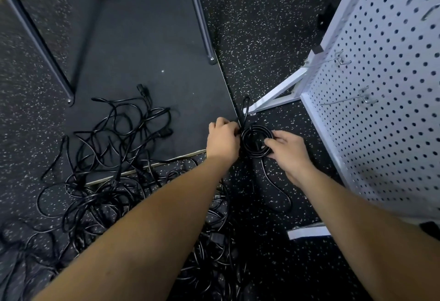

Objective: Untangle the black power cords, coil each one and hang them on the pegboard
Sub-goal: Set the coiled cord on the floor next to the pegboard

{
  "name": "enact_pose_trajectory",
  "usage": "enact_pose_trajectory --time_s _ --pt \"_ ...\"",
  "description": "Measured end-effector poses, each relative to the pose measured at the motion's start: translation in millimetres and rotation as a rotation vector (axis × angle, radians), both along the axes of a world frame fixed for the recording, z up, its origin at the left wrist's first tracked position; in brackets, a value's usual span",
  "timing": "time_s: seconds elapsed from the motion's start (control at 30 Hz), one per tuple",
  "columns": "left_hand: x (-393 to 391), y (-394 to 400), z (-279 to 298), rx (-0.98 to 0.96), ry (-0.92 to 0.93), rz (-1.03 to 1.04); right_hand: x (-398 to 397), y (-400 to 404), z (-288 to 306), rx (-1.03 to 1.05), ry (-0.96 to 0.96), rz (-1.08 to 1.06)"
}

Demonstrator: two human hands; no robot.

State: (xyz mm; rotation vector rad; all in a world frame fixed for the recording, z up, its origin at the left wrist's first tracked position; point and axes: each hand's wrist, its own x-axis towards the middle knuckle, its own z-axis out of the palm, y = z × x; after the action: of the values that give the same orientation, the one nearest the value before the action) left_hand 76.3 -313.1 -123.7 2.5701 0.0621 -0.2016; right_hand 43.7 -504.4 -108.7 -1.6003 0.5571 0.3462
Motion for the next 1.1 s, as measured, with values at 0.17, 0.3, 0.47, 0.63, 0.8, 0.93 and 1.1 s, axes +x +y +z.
enact_pose_trajectory --time_s 0.17,0.3,0.47,0.63,0.8,0.93,1.1 --pt "-6 26 27 -0.016 -0.030 0.106 3 0 0 -0.006 -0.001 0.033" --pt "-25 78 55 0.037 -0.048 0.106 10 5 5 -0.113 -0.048 0.132" --pt "-45 113 85 0.047 0.019 -0.010 17 18 13 -0.276 -0.088 0.323" --pt "-66 110 101 -0.001 0.030 -0.127 3 24 9 -0.494 -0.084 0.562" --pt "-79 106 108 -0.058 0.038 -0.124 -28 17 -7 -0.906 -0.123 0.489" --pt "-91 109 117 -0.103 0.055 -0.090 -50 7 -10 -0.935 -0.057 0.538" --pt "-109 121 148 -0.178 0.049 -0.115 -65 3 13 -0.863 -0.135 0.515"
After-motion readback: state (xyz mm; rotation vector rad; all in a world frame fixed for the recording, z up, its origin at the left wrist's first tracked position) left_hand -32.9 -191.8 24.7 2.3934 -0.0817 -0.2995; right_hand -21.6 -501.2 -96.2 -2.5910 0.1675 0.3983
